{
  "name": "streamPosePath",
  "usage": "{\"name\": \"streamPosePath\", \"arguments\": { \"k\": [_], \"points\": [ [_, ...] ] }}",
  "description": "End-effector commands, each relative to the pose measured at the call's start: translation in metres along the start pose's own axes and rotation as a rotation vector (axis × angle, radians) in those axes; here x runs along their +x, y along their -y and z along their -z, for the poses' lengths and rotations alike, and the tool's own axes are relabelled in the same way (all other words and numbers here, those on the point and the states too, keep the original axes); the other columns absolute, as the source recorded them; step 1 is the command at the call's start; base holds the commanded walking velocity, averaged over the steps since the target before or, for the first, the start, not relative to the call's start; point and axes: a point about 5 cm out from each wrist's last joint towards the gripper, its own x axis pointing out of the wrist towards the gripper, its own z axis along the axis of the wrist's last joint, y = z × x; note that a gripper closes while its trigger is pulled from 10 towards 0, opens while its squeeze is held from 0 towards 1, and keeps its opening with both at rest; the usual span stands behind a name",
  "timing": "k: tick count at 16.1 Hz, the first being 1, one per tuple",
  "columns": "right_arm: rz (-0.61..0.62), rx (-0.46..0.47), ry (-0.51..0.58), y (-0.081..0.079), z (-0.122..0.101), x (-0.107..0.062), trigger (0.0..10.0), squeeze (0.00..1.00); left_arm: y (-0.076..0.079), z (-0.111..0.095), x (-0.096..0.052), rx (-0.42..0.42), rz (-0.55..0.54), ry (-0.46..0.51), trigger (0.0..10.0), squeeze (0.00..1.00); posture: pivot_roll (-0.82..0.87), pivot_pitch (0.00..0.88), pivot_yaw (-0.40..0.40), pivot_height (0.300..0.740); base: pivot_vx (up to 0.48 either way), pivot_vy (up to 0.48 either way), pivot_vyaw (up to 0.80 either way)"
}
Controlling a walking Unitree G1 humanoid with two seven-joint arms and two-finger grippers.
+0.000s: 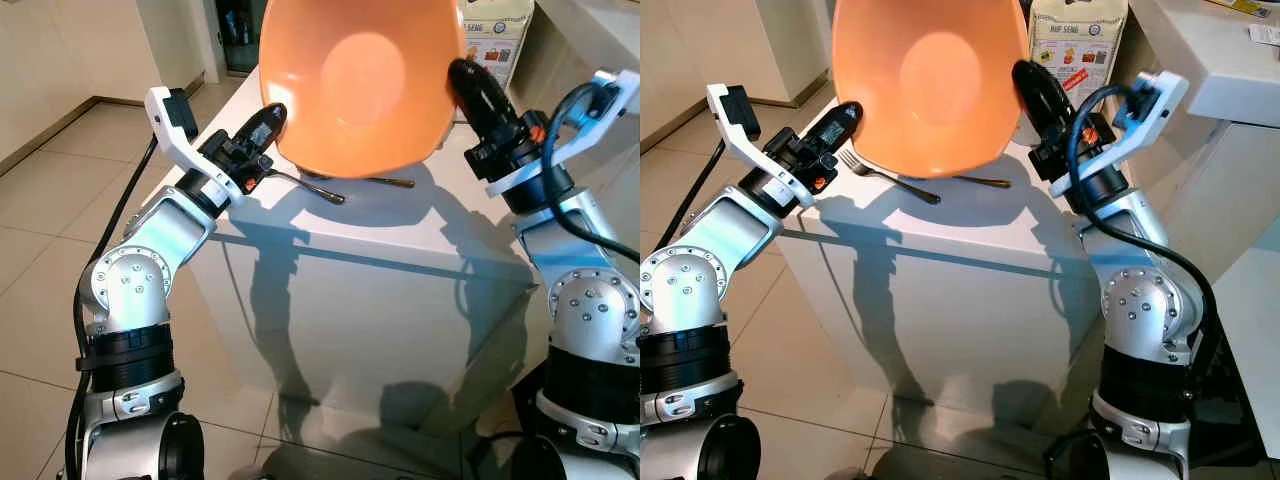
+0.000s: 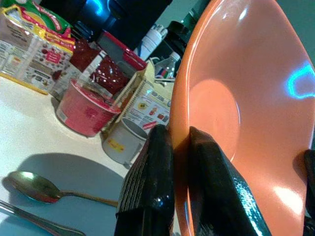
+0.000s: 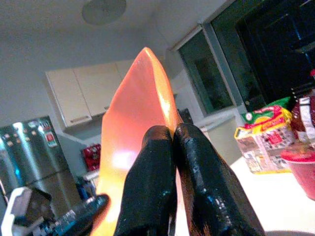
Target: Setting the table
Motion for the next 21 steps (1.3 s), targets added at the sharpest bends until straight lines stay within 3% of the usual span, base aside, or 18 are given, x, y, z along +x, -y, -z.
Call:
{"name": "streamPosePath", "arguments": {
  "k": [1,2,3,8,14,15,16,17,21],
  "points": [
    [-0.107,-0.014,-0.067,-0.016,0.011,0.005,10.0,0.11,0.012,-0.002,0.011,0.057,0.038,-0.015,0.0,0.0,0.02,0.0,0.049,0.74,0.0,0.0,0.0],
    [-0.109,-0.021,-0.093,-0.016,0.016,0.005,10.0,0.68,0.013,-0.003,0.012,0.085,0.031,-0.012,0.0,0.0,0.02,0.0,0.049,0.74,0.0,0.0,0.0],
    [-0.108,-0.021,-0.107,-0.016,0.019,0.004,10.0,1.0,0.015,-0.004,0.013,0.125,0.024,-0.016,0.0,0.0,0.02,0.0,0.049,0.74,0.0,0.0,0.0],
    [-0.089,-0.026,-0.14,-0.012,0.024,0.006,10.0,1.0,0.019,-0.007,0.013,0.147,0.03,0.013,0.0,0.0,0.02,0.0,0.039,0.74,0.0,0.0,0.0],
    [0.057,-0.055,-0.176,0.003,0.028,0.017,10.0,1.0,0.035,-0.005,0.012,0.206,0.151,0.008,0.0,0.0,0.02,0.0,0.038,0.74,0.0,0.0,0.0],
    [0.078,-0.063,-0.19,0.005,0.029,0.019,10.0,0.87,0.036,-0.004,0.012,0.229,0.16,-0.001,0.0,0.0,0.02,0.0,0.036,0.74,0.0,0.0,0.0],
    [0.106,-0.063,-0.201,0.007,0.03,0.021,10.0,0.28,0.036,-0.003,0.012,0.248,0.157,-0.007,0.0,0.0,0.02,0.0,0.036,0.74,0.0,0.0,0.0],
    [0.123,-0.057,-0.206,0.009,0.03,0.023,10.0,0.0,0.036,-0.003,0.012,0.265,0.157,-0.014,0.0,0.0,0.02,0.0,0.036,0.74,0.0,0.0,0.0],
    [0.145,-0.032,-0.195,0.011,0.028,0.025,10.0,0.0,0.036,0.0,0.012,0.305,0.157,-0.032,0.0,0.0,0.02,0.0,0.036,0.74,0.0,0.0,0.0]
  ]
}}
